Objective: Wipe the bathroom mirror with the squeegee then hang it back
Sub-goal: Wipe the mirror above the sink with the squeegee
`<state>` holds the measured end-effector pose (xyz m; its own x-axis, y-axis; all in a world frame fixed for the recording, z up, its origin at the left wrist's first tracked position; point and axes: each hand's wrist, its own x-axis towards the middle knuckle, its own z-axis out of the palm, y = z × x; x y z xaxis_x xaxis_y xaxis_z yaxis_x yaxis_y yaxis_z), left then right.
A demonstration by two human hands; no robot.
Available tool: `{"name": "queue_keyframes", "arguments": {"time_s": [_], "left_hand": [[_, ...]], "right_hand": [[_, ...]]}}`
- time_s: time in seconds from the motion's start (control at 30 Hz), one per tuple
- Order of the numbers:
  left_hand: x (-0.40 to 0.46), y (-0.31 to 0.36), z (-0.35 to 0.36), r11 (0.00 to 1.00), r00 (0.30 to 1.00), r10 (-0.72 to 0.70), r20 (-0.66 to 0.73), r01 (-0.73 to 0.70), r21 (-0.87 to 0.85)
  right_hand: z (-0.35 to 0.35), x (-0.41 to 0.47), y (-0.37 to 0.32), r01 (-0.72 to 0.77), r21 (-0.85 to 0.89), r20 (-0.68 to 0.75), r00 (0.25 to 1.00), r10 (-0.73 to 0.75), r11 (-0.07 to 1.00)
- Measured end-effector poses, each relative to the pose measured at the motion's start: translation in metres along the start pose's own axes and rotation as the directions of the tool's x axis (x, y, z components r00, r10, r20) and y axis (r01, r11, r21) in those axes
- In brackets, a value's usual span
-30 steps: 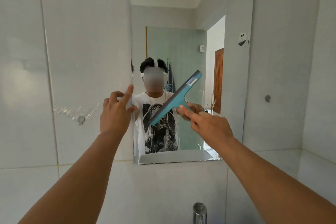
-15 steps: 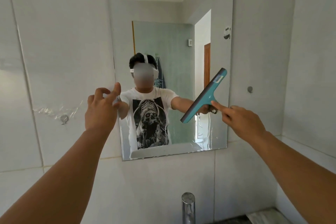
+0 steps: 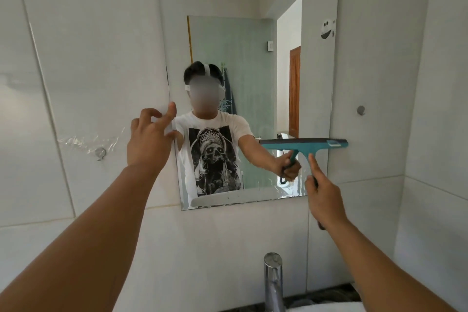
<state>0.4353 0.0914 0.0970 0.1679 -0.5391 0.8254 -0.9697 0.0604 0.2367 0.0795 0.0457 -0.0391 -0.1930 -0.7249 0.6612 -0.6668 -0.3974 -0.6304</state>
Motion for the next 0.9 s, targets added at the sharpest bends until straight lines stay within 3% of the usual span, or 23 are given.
{"name": "queue_keyframes", "arguments": {"time_s": [0.23, 0.47, 0.6, 0.9], "left_hand": [[-0.001, -0.001, 0.000, 1.000, 1.000, 0.012, 0.009, -0.012, -0.002], [0.001, -0.008, 0.003, 0.998, 0.999, 0.039, 0.019, -0.039, 0.046], [0.003, -0.012, 0.004, 0.997, 0.999, 0.046, 0.011, -0.047, 0.059], [0.006, -0.017, 0.006, 0.991, 0.996, 0.084, -0.006, -0.083, 0.108]], "right_hand": [[0.053, -0.038, -0.046, -0.239, 0.248, -0.015, 0.968, 0.251, 0.939], [0.084, -0.056, -0.104, -0.412, 0.468, 0.100, 0.904, 0.416, 0.782], [0.103, -0.076, -0.130, -0.432, 0.508, 0.136, 0.894, 0.426, 0.745], [0.120, -0.087, -0.140, -0.397, 0.492, 0.114, 0.912, 0.394, 0.775]]}}
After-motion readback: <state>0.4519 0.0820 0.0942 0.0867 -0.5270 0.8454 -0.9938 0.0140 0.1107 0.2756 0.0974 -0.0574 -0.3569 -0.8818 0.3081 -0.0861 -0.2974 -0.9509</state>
